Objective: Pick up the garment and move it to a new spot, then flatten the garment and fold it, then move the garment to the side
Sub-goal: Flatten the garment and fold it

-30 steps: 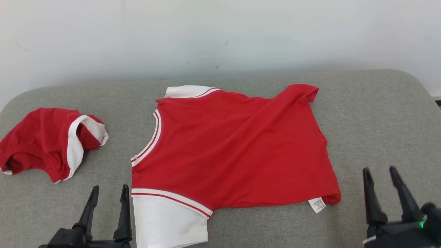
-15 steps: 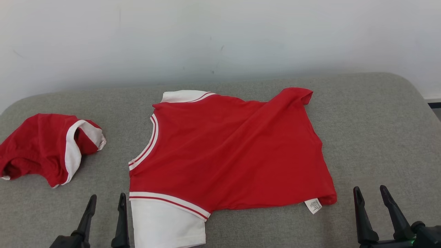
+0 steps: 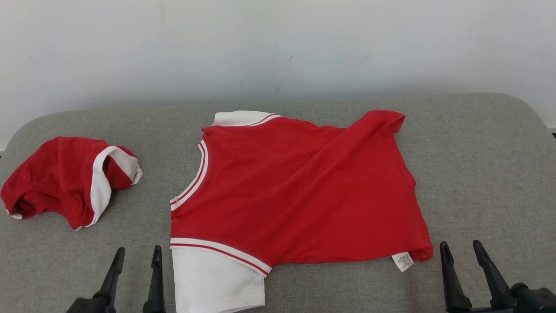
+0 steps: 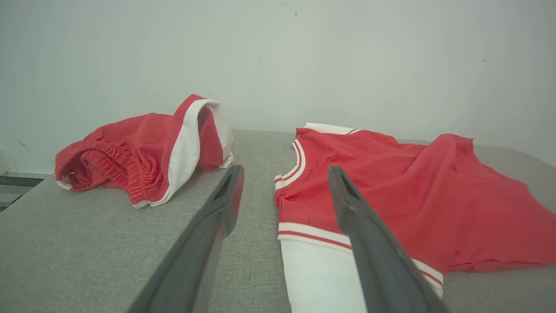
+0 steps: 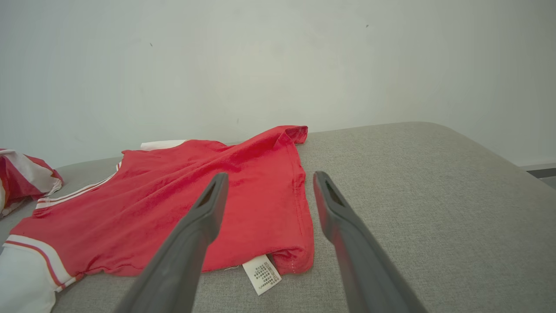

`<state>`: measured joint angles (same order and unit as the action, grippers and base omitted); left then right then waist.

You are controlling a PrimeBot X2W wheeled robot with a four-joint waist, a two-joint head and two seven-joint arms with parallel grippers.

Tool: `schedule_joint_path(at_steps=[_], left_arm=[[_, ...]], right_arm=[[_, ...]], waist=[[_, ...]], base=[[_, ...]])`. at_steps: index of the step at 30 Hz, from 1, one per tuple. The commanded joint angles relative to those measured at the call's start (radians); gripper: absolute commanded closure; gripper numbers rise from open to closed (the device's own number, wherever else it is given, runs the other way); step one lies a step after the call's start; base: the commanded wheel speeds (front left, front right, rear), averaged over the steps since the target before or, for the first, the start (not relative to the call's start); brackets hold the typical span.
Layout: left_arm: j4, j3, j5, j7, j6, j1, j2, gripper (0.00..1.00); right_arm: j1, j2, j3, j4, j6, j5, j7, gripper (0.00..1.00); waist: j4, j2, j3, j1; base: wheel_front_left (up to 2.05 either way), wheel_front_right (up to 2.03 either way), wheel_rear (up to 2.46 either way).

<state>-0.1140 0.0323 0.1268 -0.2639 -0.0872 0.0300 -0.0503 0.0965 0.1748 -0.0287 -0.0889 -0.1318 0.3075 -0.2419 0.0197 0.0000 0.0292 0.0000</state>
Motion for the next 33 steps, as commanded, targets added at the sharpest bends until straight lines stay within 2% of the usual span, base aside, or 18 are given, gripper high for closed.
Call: schedule_joint_path(at_steps=[1, 12, 18, 22, 29, 33], left_arm=[[0.0, 0.004, -0.001, -0.001, 0.003, 0.002, 0.0, 0.0], [-0.005, 0.002, 0.003, -0.001, 0.005, 0.005, 0.0, 0.0], [-0.053, -0.026, 0.022, -0.001, 0.001, 0.005, 0.0, 0.0], [-0.111, -0.051, 0.037, -0.001, 0.008, 0.007, -0.001, 0.0], [-0.249, -0.09, 0.069, -0.001, -0.008, -0.021, -0.001, 0.0], [-0.281, -0.103, 0.086, -0.001, -0.011, -0.032, 0.0, 0.0]], right_arm=[[-0.008, -0.002, -0.001, -0.002, 0.002, -0.003, -0.001, 0.0], [-0.016, -0.004, -0.01, -0.013, 0.002, 0.002, -0.003, 0.0], [-0.04, 0.005, 0.007, -0.062, 0.002, 0.007, -0.001, 0.0], [-0.063, 0.018, 0.016, -0.128, 0.002, 0.011, -0.003, 0.0], [-0.124, 0.021, 0.012, -0.287, 0.002, 0.028, -0.013, 0.0], [-0.16, 0.026, -0.004, -0.358, 0.002, 0.041, -0.016, 0.0]], waist=[[0.001, 0.0, 0.0, 0.0], [0.0, 0.0, 0.008, 0.0], [0.008, 0.0, 0.03, 0.0], [0.015, 0.0, 0.05, 0.0], [0.022, 0.0, 0.083, 0.0], [0.024, 0.0, 0.095, 0.0]], base=[[0.0, 0.0, 0.0], [0.0, 0.0, 0.0], [0.0, 0.0, 0.0], [0.0, 0.0, 0.0], [0.0, 0.0, 0.0], [0.0, 0.0, 0.0]])
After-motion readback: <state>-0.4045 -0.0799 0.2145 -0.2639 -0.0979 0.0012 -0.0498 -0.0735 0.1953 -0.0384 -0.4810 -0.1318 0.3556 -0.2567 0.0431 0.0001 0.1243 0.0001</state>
